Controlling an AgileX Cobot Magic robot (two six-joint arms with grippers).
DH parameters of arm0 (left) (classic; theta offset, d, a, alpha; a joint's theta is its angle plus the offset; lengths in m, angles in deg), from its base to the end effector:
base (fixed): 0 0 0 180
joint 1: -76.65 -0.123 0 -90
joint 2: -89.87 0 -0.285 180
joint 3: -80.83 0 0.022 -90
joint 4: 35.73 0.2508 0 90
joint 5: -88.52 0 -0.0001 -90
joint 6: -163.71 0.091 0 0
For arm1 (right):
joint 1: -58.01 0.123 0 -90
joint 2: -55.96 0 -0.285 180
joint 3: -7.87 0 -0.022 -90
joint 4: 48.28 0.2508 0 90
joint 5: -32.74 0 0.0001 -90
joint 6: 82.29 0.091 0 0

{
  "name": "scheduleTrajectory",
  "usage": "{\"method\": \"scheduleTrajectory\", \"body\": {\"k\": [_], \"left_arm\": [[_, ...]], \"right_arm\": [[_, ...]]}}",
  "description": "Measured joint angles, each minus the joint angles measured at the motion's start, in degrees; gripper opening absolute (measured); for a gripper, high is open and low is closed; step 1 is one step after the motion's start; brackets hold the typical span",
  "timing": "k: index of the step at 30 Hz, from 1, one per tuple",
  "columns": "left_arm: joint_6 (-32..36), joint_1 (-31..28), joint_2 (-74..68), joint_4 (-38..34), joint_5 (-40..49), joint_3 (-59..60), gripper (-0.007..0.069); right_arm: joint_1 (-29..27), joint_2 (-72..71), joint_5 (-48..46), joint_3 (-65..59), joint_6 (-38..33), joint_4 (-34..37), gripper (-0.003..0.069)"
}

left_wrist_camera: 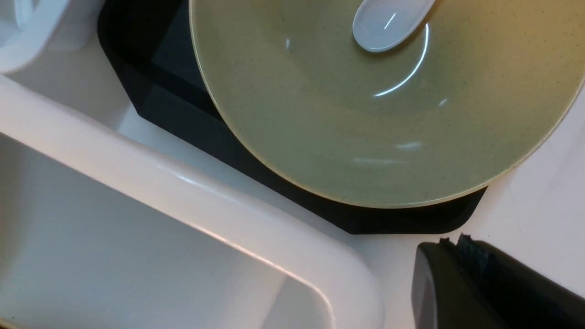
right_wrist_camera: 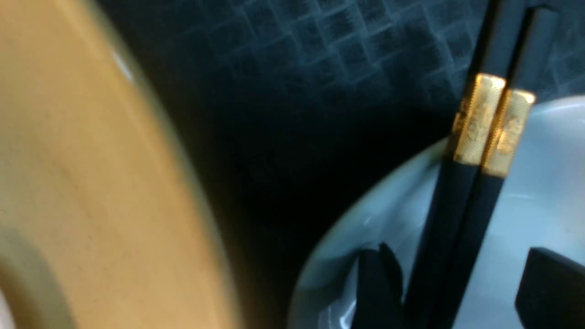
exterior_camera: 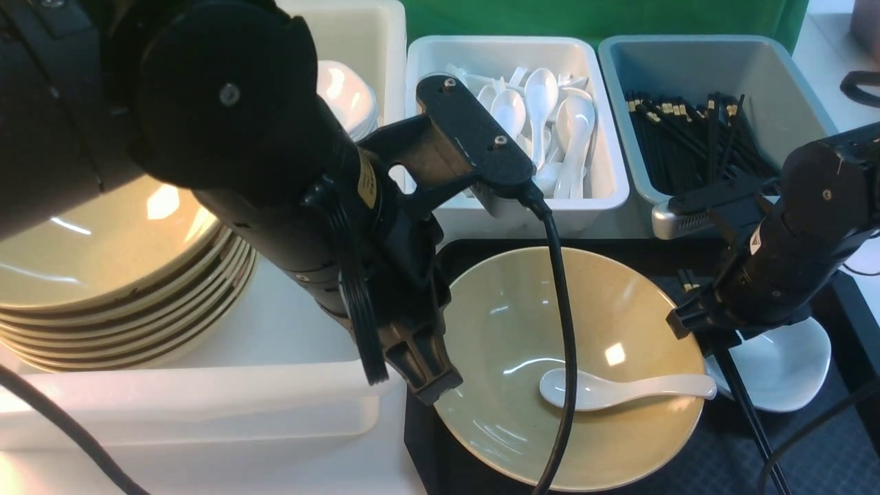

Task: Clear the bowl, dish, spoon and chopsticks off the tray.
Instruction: Use the right arm to grab the chopsticks, then use the right arm to put the chopsticks into the small storage box on the right

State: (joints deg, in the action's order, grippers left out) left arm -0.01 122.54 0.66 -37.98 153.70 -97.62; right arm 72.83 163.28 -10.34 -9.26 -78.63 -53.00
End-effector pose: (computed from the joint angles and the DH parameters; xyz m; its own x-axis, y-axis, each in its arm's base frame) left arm 0.1954 -0.2063 0.3436 -0.4204 0.8134 -0.4020 0.8698 0.4874 0.0765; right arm 0.3143 0.0779 0.1826 -0.9445 -0.2461 -0.2178 -0.2401 0.9692 -0.0541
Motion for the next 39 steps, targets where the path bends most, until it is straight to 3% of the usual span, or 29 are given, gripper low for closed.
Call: {"method": "scheduleTrajectory", "body": {"k": [3, 11, 20, 27, 33, 39], "left_arm": [[0.0, 0.0, 0.0, 0.0, -0.9, 0.9, -0.0011], [-0.2, 0.0, 0.0, 0.3, -2.0, 2.5, -0.0011], [-1.7, 0.0, 0.0, 1.5, -2.1, 2.6, -0.0011], [-1.8, 0.0, 0.0, 1.5, -3.1, 2.6, -0.0011], [-1.8, 0.0, 0.0, 1.5, -3.1, 2.7, -0.0011], [-1.8, 0.0, 0.0, 1.5, -3.0, 2.7, -0.0011]], "right_arm": [[0.0, 0.6, -0.1, 0.0, 0.0, 0.1, 0.0364], [0.0, 0.4, -5.4, 2.1, -2.1, 0.3, 0.0077], [0.0, -6.5, -11.0, 11.2, -6.2, -0.1, 0.0077], [-1.5, -4.4, -10.1, 29.1, -6.3, -1.9, 0.0077], [-6.7, 9.3, -13.9, 49.6, -5.8, 0.1, 0.0077], [-11.2, 29.5, -17.7, 75.7, -2.8, 7.1, 0.0077]]}}
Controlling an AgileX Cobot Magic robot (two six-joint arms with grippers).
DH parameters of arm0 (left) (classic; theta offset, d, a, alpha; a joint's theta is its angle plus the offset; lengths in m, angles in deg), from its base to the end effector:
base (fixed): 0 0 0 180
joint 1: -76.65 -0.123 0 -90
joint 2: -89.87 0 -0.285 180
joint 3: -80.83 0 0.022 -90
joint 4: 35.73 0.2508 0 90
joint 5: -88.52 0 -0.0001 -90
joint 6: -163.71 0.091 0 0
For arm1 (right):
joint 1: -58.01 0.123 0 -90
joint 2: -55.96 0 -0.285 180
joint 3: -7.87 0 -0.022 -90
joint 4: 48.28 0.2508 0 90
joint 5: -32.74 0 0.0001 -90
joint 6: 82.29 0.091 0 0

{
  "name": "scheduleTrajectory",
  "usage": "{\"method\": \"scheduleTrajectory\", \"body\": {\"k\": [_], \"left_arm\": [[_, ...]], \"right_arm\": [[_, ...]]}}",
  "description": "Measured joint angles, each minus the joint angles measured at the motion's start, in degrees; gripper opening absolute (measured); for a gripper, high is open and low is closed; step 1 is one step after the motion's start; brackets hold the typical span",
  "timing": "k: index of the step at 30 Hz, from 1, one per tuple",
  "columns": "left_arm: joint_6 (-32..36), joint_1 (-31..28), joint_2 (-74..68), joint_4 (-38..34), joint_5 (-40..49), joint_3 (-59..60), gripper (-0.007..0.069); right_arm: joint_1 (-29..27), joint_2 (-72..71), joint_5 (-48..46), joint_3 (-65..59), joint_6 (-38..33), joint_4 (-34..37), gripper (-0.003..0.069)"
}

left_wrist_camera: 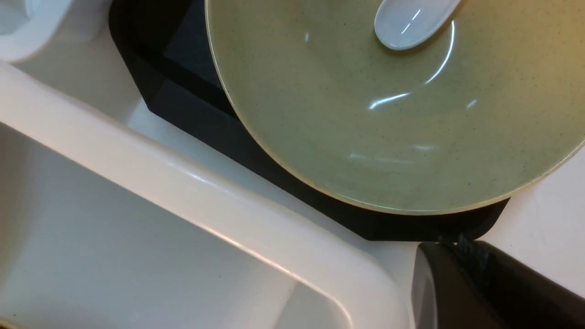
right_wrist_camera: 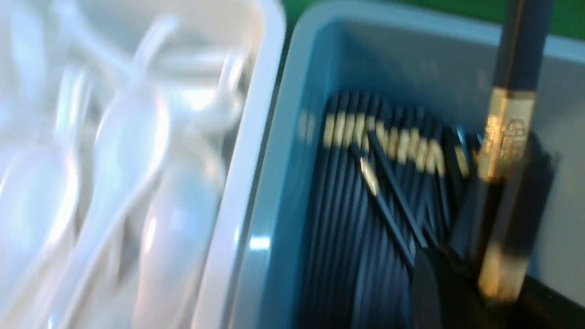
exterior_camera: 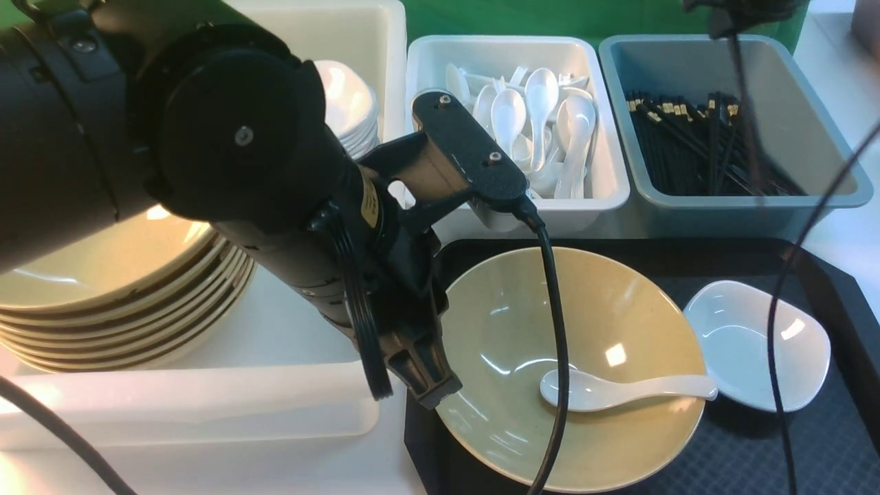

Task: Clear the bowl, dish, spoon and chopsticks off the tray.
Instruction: Use the right arm to put the chopsticks into the small storage box on the right

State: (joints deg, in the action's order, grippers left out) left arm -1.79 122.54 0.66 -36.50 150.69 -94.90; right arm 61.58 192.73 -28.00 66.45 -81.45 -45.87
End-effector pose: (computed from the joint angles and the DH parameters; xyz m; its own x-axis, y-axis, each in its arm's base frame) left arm 0.1977 -0.2055 0.3318 -0.4387 0.8035 -0.4025 0.8544 0.5117 0.0902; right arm 0.5071 0.0350 0.3225 -0.7548 -0.0118 -0.6559 -0.0597 0.9969 0.0508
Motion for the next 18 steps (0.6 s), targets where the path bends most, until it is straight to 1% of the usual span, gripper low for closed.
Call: {"method": "scheduleTrajectory", "body": {"k": [1, 3, 4, 7, 11, 12, 14, 16, 17, 18], "left_arm": [[0.0, 0.0, 0.0, 0.0, 0.0, 0.0, -0.0011], [0.0, 0.0, 0.0, 0.0, 0.7, 0.0, -0.0011], [0.0, 0.0, 0.0, 0.0, 0.8, 0.0, -0.0011], [-0.4, 0.0, 0.0, 0.0, 2.5, 0.0, -0.0011], [-1.7, 0.0, 0.0, 0.0, 3.1, 0.0, -0.0011], [-1.8, 0.0, 0.0, 0.0, 3.1, 0.0, -0.0011], [-1.9, 0.0, 0.0, 0.0, 3.0, 0.0, -0.0011], [-1.9, 0.0, 0.0, 0.0, 3.0, 0.0, -0.0011], [-1.9, 0.0, 0.0, 0.0, 3.0, 0.0, -0.0011], [-1.9, 0.0, 0.0, 0.0, 3.0, 0.0, -0.0011]], "right_arm": [[-0.1, 0.7, 0.0, 0.8, 0.2, 0.2, 0.0077], [-1.5, 8.8, 0.6, 10.2, 3.5, 1.6, 0.0077], [-1.6, 9.4, 0.6, 10.8, 3.9, 1.6, 0.0077], [-3.4, 18.4, 1.0, 19.9, 8.3, 1.9, 0.0077], [-4.0, 21.7, -1.2, 22.2, 8.9, 1.9, 0.0095], [-4.1, 22.2, -2.3, 22.3, 8.7, 1.9, 0.0116], [-4.1, 22.5, -3.8, 22.6, 8.4, 1.9, 0.0196], [-4.1, 22.5, -4.2, 22.7, 8.5, 2.0, 0.0256], [-4.1, 22.5, -4.4, 23.0, 8.5, 2.0, 0.0299], [-4.1, 22.3, -5.3, 23.7, 8.5, 2.0, 0.0372]]}}
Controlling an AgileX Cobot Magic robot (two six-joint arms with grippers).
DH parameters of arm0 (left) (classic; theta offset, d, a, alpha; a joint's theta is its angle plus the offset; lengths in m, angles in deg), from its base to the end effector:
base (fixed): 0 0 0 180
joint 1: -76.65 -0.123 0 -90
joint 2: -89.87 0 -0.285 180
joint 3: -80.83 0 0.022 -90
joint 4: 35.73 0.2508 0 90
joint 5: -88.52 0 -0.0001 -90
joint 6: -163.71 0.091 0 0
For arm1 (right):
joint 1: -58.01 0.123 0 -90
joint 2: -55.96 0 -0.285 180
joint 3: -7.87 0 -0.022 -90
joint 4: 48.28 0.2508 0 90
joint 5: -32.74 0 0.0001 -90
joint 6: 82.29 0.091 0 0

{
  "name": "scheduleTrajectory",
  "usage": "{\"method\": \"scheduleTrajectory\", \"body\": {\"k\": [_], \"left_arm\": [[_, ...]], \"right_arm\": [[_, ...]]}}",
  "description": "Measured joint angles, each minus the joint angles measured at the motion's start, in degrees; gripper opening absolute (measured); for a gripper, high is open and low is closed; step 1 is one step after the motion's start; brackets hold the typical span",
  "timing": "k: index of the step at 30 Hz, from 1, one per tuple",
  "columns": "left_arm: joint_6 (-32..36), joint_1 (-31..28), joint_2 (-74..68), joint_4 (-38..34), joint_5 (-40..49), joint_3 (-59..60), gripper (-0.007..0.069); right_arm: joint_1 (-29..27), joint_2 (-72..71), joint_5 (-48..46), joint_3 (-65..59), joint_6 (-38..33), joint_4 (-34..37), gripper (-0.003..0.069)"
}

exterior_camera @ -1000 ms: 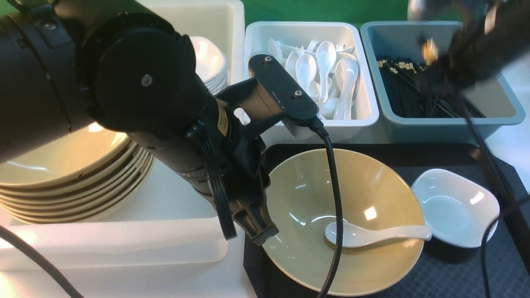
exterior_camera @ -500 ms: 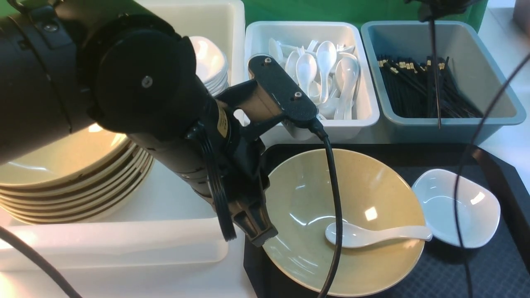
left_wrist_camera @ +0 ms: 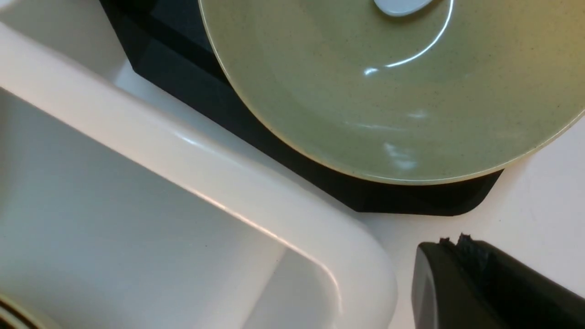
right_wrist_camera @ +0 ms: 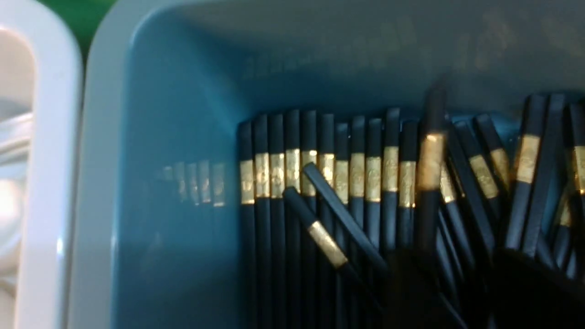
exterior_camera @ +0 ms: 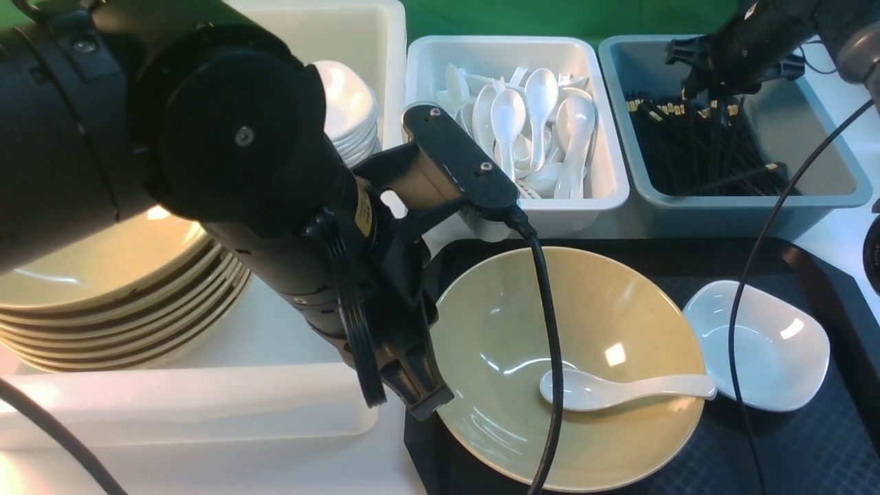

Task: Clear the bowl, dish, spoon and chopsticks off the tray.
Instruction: Use the right arm to put the chopsticks into the small storage box on the right, then use the right arm to grab the soup spoon in the middle

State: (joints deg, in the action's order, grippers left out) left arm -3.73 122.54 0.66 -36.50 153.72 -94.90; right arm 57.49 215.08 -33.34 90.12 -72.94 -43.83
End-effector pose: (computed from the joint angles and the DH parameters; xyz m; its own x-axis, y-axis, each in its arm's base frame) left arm 0.1946 -0.2023 0.3299 -0.4808 0.8005 -0.3578 0.8421 0.5353 0.0660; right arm 0.5603 0.0014 0.2305 -0.7889 0.2002 -0.5811 0.1212 0.9776 0.1723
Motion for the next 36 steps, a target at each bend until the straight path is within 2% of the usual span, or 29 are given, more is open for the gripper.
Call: {"method": "scheduleTrajectory", "body": {"k": [3, 6, 9, 14, 17, 22, 26, 27, 29, 32, 36], "left_arm": [[-0.4, 0.0, 0.0, 0.0, 0.1, 0.0, -0.0011], [-1.0, 0.0, 0.0, 0.0, 0.3, 0.0, -0.0011], [-1.1, 0.0, 0.0, 0.0, 0.6, 0.0, -0.0011], [-1.4, 0.0, 0.0, 0.1, 0.8, 0.0, -0.0011], [-2.5, -0.3, 0.0, 0.8, 1.6, 0.0, -0.0011], [-3.0, -7.2, 0.8, -2.2, 4.5, 0.0, -0.0011], [1.3, -15.9, 4.5, -7.5, 4.6, 0.0, -0.0011], [2.1, -17.0, 5.4, -8.4, 4.5, 0.0, -0.0011], [3.8, -19.7, 7.4, -9.8, 4.4, 0.0, -0.0011], [5.0, -22.1, 10.2, -10.8, 4.3, 0.0, -0.0011], [5.2, -22.6, 13.3, -10.7, 4.3, 0.5, -0.0011]], "right_arm": [[0.0, -1.2, -4.1, 3.9, -0.1, 0.0, 0.0505], [0.0, -3.4, -5.7, 7.0, -0.7, 0.6, 0.0554], [0.0, -8.5, -6.1, 8.7, -3.2, 5.8, 0.0573], [0.8, -12.8, -6.3, 9.1, -5.9, 12.3, 0.0564], [2.4, -15.2, -6.5, 9.1, -7.3, 13.8, 0.0519], [8.2, -19.9, -6.7, 9.2, -10.8, 16.5, 0.0297], [12.4, -22.7, -6.7, 7.0, -15.1, 20.6, 0.0097], [13.1, -23.2, -6.7, 6.1, -15.7, 21.1, 0.0070], [14.4, -24.2, -6.8, 2.9, -17.4, 21.6, 0.0038], [15.0, -25.5, -6.9, -2.9, -19.1, 21.7, 0.0036], [15.1, -29.6, -7.1, -9.8, -21.4, 18.8, 0.0036]]}}
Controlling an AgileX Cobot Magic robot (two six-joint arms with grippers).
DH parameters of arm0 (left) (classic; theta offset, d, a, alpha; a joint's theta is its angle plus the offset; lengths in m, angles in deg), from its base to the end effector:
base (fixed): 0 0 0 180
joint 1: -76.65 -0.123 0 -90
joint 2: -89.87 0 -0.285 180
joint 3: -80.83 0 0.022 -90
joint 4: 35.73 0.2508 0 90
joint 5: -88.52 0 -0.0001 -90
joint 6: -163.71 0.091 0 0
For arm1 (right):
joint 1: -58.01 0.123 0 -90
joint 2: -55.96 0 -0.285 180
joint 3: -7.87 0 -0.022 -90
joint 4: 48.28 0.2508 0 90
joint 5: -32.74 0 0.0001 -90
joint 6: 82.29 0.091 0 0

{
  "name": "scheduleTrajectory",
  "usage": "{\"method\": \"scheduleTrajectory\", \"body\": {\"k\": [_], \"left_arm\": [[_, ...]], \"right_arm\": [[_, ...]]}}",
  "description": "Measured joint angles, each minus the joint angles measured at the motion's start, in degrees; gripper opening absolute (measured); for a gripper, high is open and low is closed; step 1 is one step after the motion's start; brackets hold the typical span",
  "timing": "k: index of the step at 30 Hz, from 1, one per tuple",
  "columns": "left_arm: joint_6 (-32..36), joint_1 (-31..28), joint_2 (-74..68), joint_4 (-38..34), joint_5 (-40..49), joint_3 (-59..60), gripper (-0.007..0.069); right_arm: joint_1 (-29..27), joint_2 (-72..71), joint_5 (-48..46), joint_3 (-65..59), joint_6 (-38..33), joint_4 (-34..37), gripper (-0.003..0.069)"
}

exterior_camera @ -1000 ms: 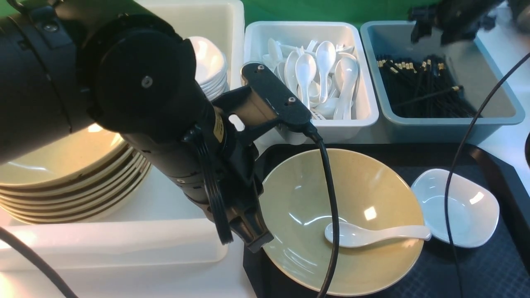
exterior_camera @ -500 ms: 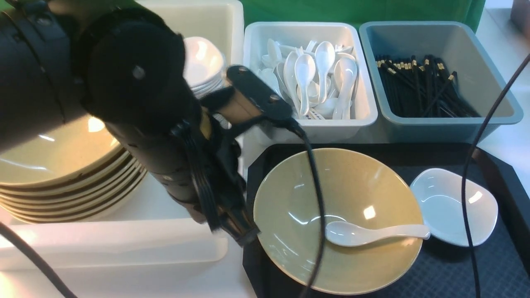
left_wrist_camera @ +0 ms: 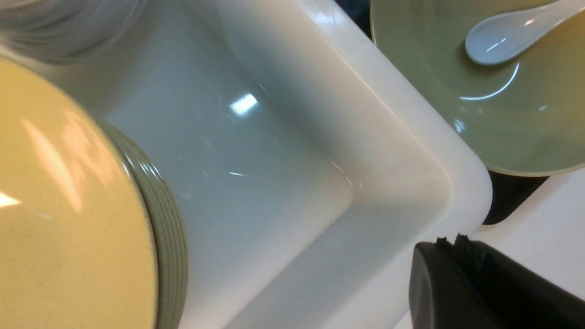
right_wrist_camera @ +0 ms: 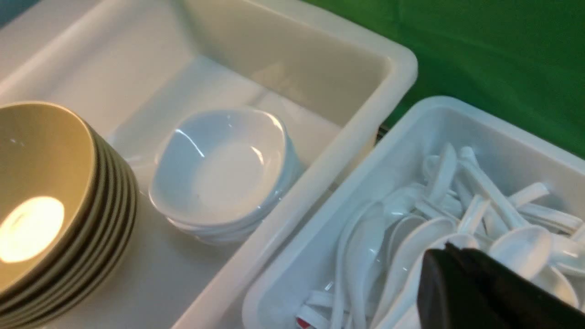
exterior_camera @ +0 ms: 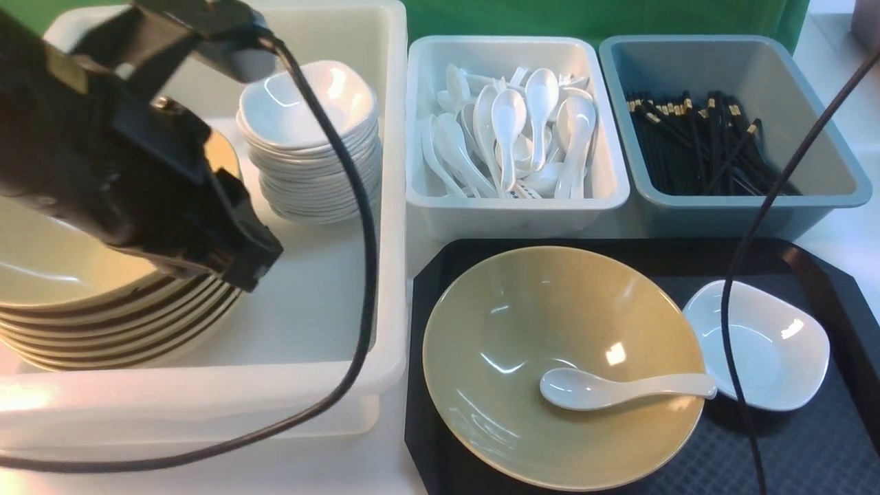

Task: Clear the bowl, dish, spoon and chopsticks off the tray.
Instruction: Use the right arm to grab the soup spoon in the middle

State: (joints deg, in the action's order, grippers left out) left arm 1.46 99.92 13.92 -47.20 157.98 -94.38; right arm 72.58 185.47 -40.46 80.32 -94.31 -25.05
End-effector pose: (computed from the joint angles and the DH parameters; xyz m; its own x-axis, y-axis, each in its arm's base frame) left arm 0.1951 -0.1024 0.3842 -0.6595 0.5365 -0.5266 0.6485 0.7603 -0.0375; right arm 0.4224 0.1453 0.4448 -0.5605 -0.2282 -0.7961 -0.5679 0.8056 0.1689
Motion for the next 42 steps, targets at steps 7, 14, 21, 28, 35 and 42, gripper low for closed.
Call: {"method": "scheduleTrajectory", "body": {"k": [7, 14, 21, 28, 35, 42], "left_arm": [[0.0, 0.0, 4.1, -0.1, -0.7, 3.4, -0.0011], [1.2, 0.0, 4.6, -1.4, -2.7, 8.9, -0.0011], [10.1, 1.0, 4.6, -7.6, -4.8, 12.6, -0.0011], [11.9, 7.6, 3.3, -8.5, -7.9, 8.6, -0.0011], [10.3, 13.0, -2.7, -5.4, -7.2, 3.3, -0.0011], [8.1, 13.3, -7.6, 0.4, -5.7, -0.8, -0.0011]], "right_arm": [[1.2, -18.2, 0.7, -21.9, -4.9, -10.5, 0.0036], [6.9, -34.6, 1.0, -50.6, -11.5, -13.9, 0.0037], [17.3, -41.5, 1.3, -75.8, -27.3, -14.2, 0.0041], [21.8, -36.1, 6.2, -80.6, -28.8, -17.1, 0.0096], [21.9, -28.1, 10.6, -80.6, -26.5, -25.1, 0.0385], [21.9, -21.7, 14.4, -80.4, -26.4, -27.9, 0.0522]]}}
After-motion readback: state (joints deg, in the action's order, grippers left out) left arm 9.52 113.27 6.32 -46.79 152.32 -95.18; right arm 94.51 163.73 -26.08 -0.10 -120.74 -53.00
